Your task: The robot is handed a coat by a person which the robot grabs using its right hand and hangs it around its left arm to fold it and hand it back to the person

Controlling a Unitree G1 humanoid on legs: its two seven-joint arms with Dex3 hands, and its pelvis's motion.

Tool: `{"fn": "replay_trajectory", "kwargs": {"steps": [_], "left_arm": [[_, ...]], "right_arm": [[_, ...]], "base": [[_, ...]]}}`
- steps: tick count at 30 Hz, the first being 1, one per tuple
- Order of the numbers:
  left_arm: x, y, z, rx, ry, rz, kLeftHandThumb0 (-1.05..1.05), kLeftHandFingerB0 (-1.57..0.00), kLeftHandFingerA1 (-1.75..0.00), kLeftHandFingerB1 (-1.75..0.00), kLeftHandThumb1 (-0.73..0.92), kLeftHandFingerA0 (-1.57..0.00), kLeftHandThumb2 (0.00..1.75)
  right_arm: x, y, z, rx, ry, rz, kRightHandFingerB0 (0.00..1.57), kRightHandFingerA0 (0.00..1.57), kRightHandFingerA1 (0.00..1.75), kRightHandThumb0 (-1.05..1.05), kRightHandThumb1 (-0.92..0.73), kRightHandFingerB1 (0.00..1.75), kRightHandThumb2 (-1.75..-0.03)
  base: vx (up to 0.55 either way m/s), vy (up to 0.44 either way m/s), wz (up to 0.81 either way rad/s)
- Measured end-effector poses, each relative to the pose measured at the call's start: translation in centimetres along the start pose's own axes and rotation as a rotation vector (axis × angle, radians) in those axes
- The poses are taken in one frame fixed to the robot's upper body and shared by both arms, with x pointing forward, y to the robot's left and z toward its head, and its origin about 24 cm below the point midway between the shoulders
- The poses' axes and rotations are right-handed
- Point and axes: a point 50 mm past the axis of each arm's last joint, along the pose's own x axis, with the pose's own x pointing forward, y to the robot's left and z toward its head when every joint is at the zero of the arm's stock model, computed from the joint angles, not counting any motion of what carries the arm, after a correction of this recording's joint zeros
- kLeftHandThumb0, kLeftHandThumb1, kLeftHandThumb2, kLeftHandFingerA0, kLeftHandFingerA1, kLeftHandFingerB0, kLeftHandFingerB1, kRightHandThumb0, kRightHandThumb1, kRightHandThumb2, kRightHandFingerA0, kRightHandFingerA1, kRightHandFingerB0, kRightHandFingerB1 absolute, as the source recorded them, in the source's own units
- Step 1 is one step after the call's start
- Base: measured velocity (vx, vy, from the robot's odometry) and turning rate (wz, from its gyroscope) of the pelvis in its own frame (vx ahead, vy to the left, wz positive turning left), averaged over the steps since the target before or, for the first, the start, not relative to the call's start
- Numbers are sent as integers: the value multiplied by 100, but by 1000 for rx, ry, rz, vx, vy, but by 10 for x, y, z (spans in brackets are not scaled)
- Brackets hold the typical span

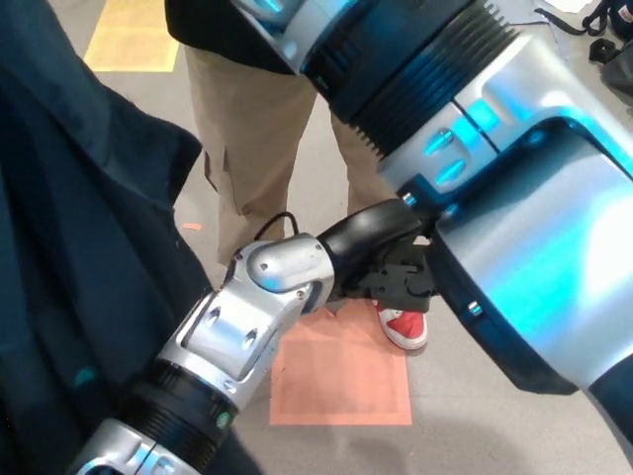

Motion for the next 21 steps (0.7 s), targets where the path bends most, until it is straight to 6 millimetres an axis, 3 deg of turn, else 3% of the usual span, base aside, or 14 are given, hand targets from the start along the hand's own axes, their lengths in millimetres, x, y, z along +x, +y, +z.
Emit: {"fn": "replay_trajectory", "kwargs": {"steps": [1,2,3,4,5,6,7,10,11,16,21], "left_arm": [[0,6,-2,-38,7,11,-56,-36,-33,-35,79,-30,64],[0,8,-2,-19,15,21,-56,-36,-33,-35,79,-30,64],[-1,14,-6,-30,21,56,-63,-32,-32,-33,79,-28,64],[-3,19,-9,-61,21,76,-64,-28,-32,-32,78,-26,64],[-5,22,-12,-80,21,89,-63,-29,-31,-32,76,-26,63],[-8,29,-18,-117,26,118,-63,-29,-31,-32,76,-26,63],[-11,34,-22,-150,32,146,-67,-22,-31,-31,75,-20,63],[-23,53,-35,-207,57,233,-70,-24,-31,-31,71,-20,61],[-27,59,-39,-221,63,260,-36,0,-49,-46,44,0,101],[-51,94,-51,-264,96,424,-35,0,-49,-46,50,0,105],[-69,123,-41,-265,68,562,-35,0,-48,-46,51,0,106]], "right_arm": [[-1,0,0,0,-2,3,89,98,140,-40,-87,112,-68],[-1,0,1,1,-6,4,89,98,140,-40,-87,112,-68],[-2,-3,1,8,-9,2,85,84,118,-35,-81,92,-65],[-2,-5,0,21,-6,-2,98,105,102,-37,-82,87,-64],[-3,-7,-1,32,-2,-5,87,114,84,-39,-84,76,-65],[-5,-11,-4,56,6,-12,87,114,84,-39,-84,76,-65],[-7,-15,-7,74,15,-21,96,119,71,-41,-89,75,-67],[-14,-30,-17,94,40,-54,111,123,70,-41,-85,78,-68],[-17,-35,-20,100,47,-67,110,121,68,-39,-86,75,-65],[-23,-50,-17,110,39,-126,110,119,67,-40,-85,72,-65],[-24,-64,-6,131,22,-177,103,115,67,-39,-82,71,-64]], "base": [[0,0,0],[0,0,0],[0,0,0],[0,0,0],[0,0,0],[0,0,0],[0,0,0],[0,0,0],[0,0,0],[0,0,0],[0,0,0]]}}
